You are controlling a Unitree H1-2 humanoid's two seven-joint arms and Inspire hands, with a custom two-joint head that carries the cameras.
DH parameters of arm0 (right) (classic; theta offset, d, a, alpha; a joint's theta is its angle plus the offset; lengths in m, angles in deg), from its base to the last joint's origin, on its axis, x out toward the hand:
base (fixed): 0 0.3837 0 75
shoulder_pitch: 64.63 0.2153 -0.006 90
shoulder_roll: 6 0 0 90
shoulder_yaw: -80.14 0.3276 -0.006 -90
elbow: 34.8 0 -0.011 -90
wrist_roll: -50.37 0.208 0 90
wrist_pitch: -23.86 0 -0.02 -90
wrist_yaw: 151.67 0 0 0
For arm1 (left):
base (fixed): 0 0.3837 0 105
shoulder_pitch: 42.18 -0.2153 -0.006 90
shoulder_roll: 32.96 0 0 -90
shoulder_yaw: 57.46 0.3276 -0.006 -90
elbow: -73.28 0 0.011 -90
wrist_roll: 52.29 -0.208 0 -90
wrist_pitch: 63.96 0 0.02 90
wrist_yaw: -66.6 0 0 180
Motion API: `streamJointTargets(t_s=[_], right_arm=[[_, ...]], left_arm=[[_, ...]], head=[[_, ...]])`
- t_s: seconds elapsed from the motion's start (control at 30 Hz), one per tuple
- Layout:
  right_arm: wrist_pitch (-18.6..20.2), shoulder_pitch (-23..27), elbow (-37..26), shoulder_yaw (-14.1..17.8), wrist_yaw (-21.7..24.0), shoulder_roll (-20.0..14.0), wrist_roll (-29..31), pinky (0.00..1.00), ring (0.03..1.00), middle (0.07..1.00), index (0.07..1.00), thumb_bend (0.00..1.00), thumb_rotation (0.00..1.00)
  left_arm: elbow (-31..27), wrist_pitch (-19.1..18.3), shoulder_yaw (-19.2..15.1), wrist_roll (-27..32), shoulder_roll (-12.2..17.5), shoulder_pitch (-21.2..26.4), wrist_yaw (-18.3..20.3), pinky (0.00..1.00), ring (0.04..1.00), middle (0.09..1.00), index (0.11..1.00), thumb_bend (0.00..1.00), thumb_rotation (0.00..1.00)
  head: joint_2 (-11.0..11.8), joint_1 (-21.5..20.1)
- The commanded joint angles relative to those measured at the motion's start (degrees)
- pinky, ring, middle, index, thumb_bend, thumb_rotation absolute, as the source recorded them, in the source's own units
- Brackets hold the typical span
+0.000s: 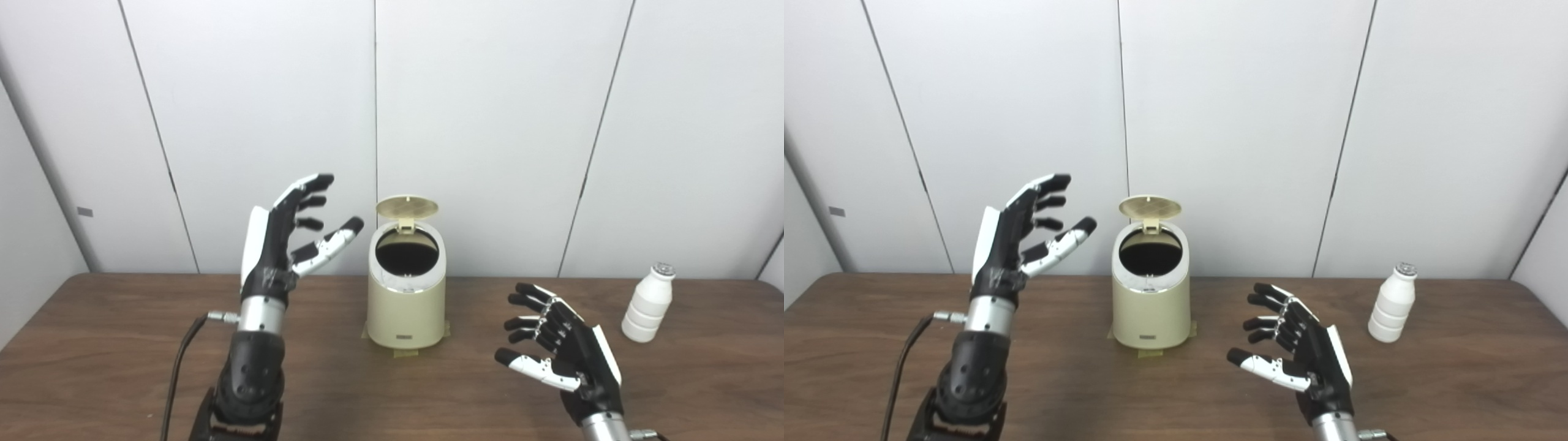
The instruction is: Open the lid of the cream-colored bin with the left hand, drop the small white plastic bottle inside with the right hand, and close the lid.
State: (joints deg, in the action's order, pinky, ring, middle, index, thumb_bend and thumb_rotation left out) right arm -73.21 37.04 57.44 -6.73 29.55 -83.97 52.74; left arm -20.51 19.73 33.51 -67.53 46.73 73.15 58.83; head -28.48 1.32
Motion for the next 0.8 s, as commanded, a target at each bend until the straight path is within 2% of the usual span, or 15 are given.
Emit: streamJointTargets(t_s=[0.0,0.13,0.23,0.3,0.4,0.6,0.67,0.7,0.77], right_arm=[[-1.57,2.0,-1.78,0.12,-0.16,-0.24,0.05,0.48,0.572,0.726,0.735,0.72,0.15],[-1.5,1.88,-1.9,0.22,-0.11,-0.41,0.1,0.48,0.573,0.726,0.734,0.73,0.15],[-2.16,1.85,-1.38,0.3,0.12,-0.48,0.5,0.48,0.573,0.726,0.735,0.72,0.14],[-1.9,1.76,-1.2,0.32,0.13,-0.24,0.89,0.49,0.569,0.727,0.737,0.71,0.12],[-1.67,1.72,-0.99,0.14,0.14,0.01,1.1,0.49,0.575,0.73,0.736,0.72,0.11],[-1.03,2.93,-1.71,-0.24,-0.55,0.53,-0.03,0.52,0.595,0.723,0.732,0.77,0.14],[-1.29,5.05,-0.93,0.11,-0.34,-1.13,-0.81,0.53,0.597,0.737,0.739,0.78,0.14],[-1.63,6.5,-0.19,0.33,-0.29,-2.45,-1.75,0.58,0.602,0.751,0.744,0.79,0.14],[-1.36,9.94,0.17,0.72,-0.06,-5.56,-3.99,0.58,0.618,0.763,0.754,0.79,0.15]], left_arm=[[-3.17,0.15,-1.19,2.02,-0.44,-0.67,0.44,0.56,0.69,0.753,0.759,0.64,0.25],[-6.14,0.6,-3.15,6.42,-1.18,-7.36,1.7,0.5,0.636,0.714,0.738,0.64,0.26],[-5.85,3.22,-3.38,8.33,-1.28,-11.14,2.41,0.49,0.629,0.701,0.724,0.65,0.26],[-3.49,6.25,-3.45,9.7,-1.55,-12.86,2.61,0.49,0.621,0.691,0.711,0.67,0.27],[0.01,9.45,-3.45,11.75,-1.66,-13.62,3.27,0.48,0.604,0.678,0.705,0.68,0.26],[2.76,11.51,-3.76,14.01,-0.65,-13.21,5.43,0.5,0.626,0.686,0.706,0.69,0.25],[2.98,11.61,-4.07,14.26,-0.32,-13.25,5.75,0.51,0.626,0.686,0.704,0.68,0.22],[3.25,11.99,-4.21,14.15,0.0,-13.26,5.85,0.51,0.63,0.69,0.705,0.66,0.21],[3.76,12.6,-4.48,13.87,0.73,-13.28,6.04,0.51,0.629,0.687,0.704,0.64,0.19]], head=[[-0.06,0.04],[-0.04,0.06],[0.11,0.21],[0.31,0.17],[0.65,-0.23],[2.68,-5.53],[3.58,-7.89],[4.4,-9.85],[5.59,-12.51]])
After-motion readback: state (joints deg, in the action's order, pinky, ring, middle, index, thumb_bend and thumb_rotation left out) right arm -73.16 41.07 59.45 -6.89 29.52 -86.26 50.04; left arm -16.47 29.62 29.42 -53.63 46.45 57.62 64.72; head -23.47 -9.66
